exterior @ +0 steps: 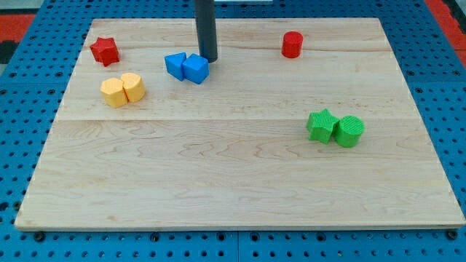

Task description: Push the red star into the red circle

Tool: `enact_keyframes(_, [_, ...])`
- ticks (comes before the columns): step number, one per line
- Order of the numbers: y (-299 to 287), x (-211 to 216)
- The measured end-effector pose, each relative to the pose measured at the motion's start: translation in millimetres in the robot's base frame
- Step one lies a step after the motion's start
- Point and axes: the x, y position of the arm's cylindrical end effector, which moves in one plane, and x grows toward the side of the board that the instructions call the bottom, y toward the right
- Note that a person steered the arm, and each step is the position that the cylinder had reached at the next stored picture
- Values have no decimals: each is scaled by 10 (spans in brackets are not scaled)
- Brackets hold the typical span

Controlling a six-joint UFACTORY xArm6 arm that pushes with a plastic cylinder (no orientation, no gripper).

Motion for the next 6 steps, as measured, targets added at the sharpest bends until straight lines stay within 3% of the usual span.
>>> enact_keyframes(1, [-603, -281])
enact_keyframes(2, [-1020, -143])
enact_keyframes(3, [-733, 235])
enact_keyframes(4, [-482, 259])
enact_keyframes(6, [-1396, 374])
